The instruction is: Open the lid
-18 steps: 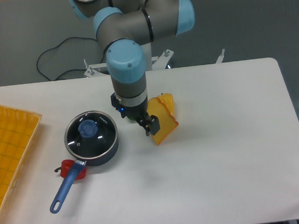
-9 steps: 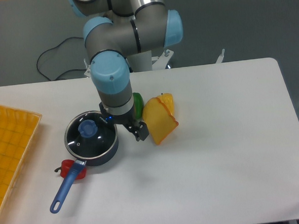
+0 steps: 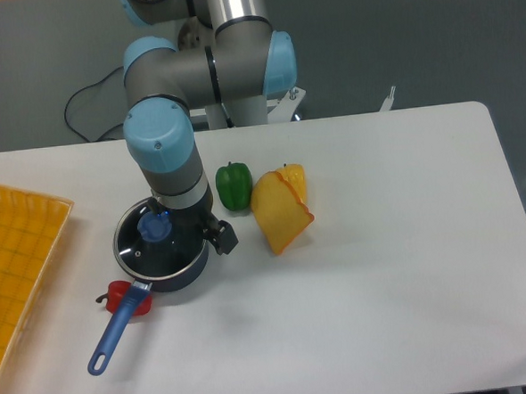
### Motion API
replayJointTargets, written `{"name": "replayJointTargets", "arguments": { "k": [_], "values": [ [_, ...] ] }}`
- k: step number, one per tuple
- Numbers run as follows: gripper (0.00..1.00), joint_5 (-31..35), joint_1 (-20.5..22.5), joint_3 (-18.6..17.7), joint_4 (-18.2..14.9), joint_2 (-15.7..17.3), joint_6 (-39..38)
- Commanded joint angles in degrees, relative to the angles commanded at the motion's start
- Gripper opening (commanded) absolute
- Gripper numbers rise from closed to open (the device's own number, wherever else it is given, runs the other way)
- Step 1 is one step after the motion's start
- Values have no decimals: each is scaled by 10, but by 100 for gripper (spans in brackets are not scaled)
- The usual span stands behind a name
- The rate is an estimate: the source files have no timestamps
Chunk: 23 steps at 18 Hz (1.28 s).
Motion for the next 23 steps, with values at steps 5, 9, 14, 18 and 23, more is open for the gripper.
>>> {"name": "replayJointTargets", "arguments": {
  "k": [5,9,14,18,23],
  "values": [
    [100,-1,-25,-2,-1,-9,0],
    [100,2,-37,-26,4,-14,0],
    [100,6,-54,-33,4,-12,-4],
    [100,7,-60,-34,2,-10,-5],
    [100,7,-69,-34,0,-10,-11]
  ]
}}
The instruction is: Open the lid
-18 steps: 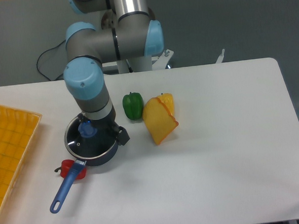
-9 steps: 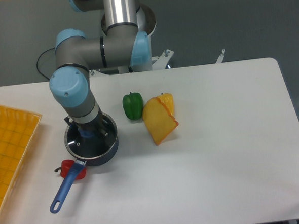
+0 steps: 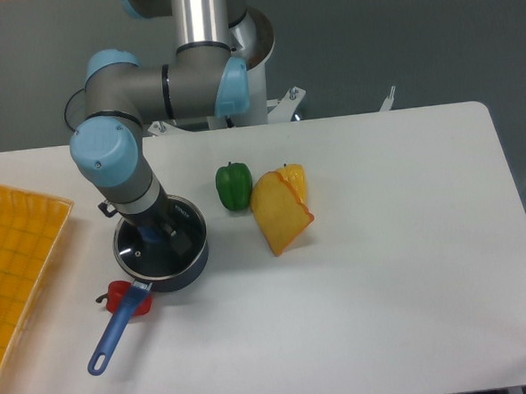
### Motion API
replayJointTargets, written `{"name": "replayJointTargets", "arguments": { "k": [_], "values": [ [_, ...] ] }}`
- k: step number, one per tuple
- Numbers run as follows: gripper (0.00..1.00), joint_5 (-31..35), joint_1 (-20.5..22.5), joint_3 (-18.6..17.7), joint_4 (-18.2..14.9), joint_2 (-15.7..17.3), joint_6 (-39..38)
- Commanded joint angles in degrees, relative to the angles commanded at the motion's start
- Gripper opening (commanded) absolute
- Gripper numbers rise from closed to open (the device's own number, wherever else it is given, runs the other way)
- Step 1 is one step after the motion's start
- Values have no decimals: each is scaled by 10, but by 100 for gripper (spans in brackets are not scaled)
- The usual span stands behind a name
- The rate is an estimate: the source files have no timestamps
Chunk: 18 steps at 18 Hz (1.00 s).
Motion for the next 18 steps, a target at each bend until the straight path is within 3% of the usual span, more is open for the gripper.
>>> {"name": "replayJointTargets", "arguments": {
  "k": [9,18],
  "values": [
    [100,-2,-11,-5,4,0,-20],
    [100,-7,-10,-4,8,-10,13]
  ]
}}
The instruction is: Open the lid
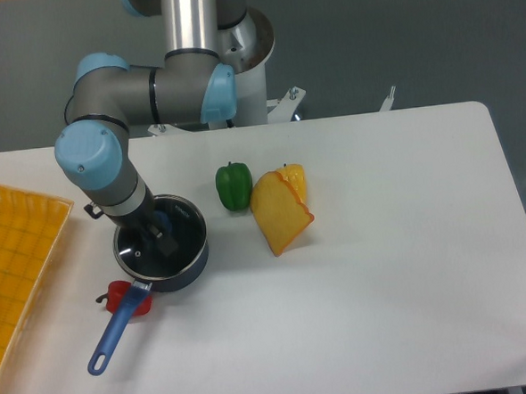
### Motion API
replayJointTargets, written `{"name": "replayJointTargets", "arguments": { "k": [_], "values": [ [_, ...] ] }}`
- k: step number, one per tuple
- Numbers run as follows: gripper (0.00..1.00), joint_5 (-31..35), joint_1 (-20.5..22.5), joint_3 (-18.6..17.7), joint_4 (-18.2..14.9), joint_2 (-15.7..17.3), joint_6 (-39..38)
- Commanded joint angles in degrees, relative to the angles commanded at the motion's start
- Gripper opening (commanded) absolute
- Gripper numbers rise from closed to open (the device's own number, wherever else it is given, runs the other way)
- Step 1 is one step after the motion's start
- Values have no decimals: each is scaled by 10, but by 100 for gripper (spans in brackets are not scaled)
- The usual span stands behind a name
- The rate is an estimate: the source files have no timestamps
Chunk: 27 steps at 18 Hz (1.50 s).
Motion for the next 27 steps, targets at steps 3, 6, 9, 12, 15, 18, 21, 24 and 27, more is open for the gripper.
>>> {"name": "replayJointTargets", "arguments": {
  "k": [3,6,9,12,15,18,21,24,27],
  "values": [
    [100,-1,2,-2,-1,2,2],
    [100,-1,3,-2,0,2,6],
    [100,-7,4,-2,1,2,8],
    [100,-15,6,-2,1,2,12],
    [100,-16,8,-3,0,2,22],
    [100,-14,8,-6,-3,4,24],
    [100,-13,8,-10,-3,4,24],
    [100,-14,8,-11,-3,4,25],
    [100,-15,8,-12,-2,4,25]
  ]
}}
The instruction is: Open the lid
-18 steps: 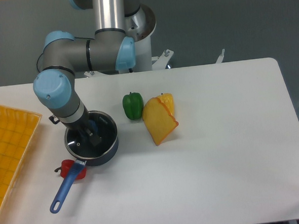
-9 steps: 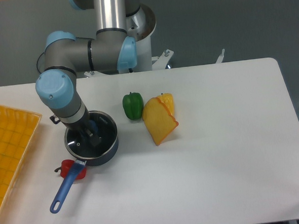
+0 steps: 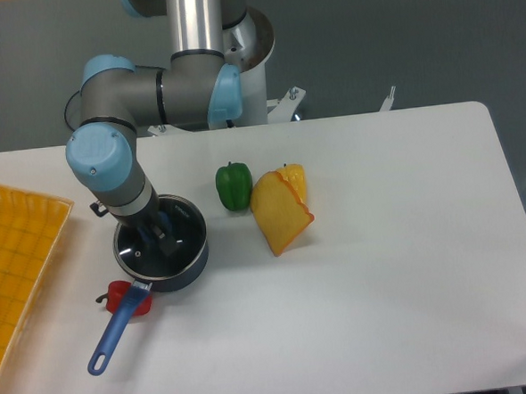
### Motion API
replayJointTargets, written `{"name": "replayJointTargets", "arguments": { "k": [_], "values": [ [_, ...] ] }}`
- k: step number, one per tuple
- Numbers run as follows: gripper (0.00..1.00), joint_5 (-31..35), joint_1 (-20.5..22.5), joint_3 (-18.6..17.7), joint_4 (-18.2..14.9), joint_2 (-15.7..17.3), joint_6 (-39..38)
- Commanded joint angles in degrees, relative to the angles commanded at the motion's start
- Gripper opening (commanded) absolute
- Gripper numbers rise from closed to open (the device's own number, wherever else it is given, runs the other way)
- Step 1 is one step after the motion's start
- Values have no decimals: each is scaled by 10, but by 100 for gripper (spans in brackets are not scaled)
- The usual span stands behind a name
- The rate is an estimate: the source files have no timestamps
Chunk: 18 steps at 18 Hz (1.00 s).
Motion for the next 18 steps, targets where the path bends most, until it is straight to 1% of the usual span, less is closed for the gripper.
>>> {"name": "replayJointTargets", "arguments": {
  "k": [3,6,9,11,12,15,18],
  "values": [
    [100,0,0,0,-1,1,0],
    [99,0,3,-1,-3,9,0],
    [83,0,3,-1,-4,9,0],
    [80,0,1,-1,-4,9,-1],
    [74,1,1,0,-4,8,-1],
    [74,1,1,0,-4,8,-1],
    [70,2,0,1,-4,8,-1]
  ]
}}
